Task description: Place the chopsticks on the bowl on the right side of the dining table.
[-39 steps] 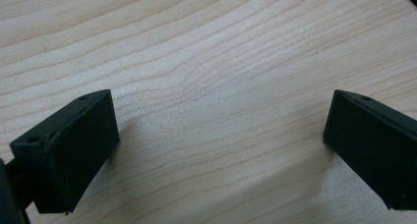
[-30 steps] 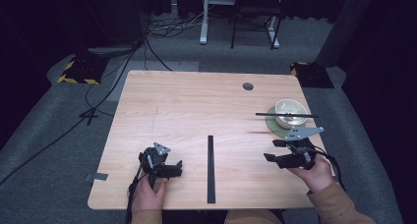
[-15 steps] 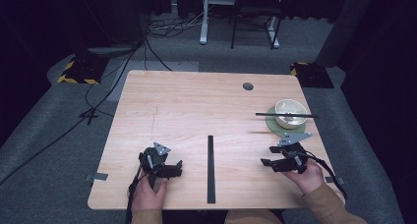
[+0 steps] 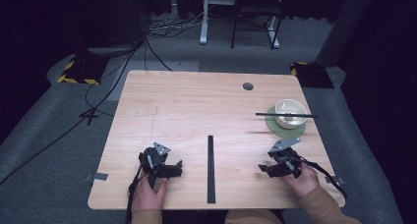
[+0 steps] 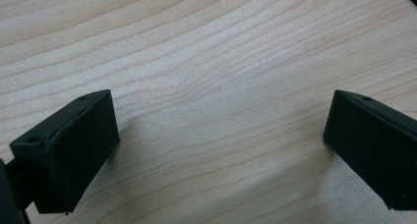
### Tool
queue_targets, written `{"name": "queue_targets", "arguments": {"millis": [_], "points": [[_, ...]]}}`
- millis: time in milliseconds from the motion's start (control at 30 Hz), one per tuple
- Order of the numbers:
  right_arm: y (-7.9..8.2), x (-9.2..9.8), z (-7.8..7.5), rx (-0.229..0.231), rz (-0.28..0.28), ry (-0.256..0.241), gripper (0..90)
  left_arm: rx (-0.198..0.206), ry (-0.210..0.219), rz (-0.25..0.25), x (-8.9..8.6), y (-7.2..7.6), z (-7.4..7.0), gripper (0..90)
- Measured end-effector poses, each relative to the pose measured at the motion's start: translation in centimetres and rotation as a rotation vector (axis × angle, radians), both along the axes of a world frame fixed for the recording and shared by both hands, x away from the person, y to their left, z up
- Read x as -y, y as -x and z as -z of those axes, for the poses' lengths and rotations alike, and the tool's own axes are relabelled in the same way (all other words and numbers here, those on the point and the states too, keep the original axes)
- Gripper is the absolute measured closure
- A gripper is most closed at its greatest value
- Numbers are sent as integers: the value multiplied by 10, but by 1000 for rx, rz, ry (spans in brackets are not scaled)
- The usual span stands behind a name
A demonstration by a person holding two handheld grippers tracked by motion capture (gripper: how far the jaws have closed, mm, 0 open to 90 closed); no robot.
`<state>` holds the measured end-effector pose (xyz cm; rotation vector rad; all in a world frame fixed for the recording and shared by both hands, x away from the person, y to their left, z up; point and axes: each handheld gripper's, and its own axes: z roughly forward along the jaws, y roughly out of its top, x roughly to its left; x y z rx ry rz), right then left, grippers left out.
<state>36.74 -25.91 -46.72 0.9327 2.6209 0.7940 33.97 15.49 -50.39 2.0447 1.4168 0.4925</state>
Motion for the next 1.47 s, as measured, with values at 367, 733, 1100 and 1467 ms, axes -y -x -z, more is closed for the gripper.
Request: {"name": "queue_targets", "arguments": {"millis": [367,733,1100,1467], "points": [[-4,-4,12,-59,-11,24,284,2,-2,-1,0,0,0,4],[-1,6,28,39,-88,-120,141,2,-2,-1,0,0,0,4],[4,15,37,98,-91,-200,135,1,-1,0,0,0,0,4],[3,18,37,92,-136,-203,128,2,-2,-1,0,0,0,4]]}}
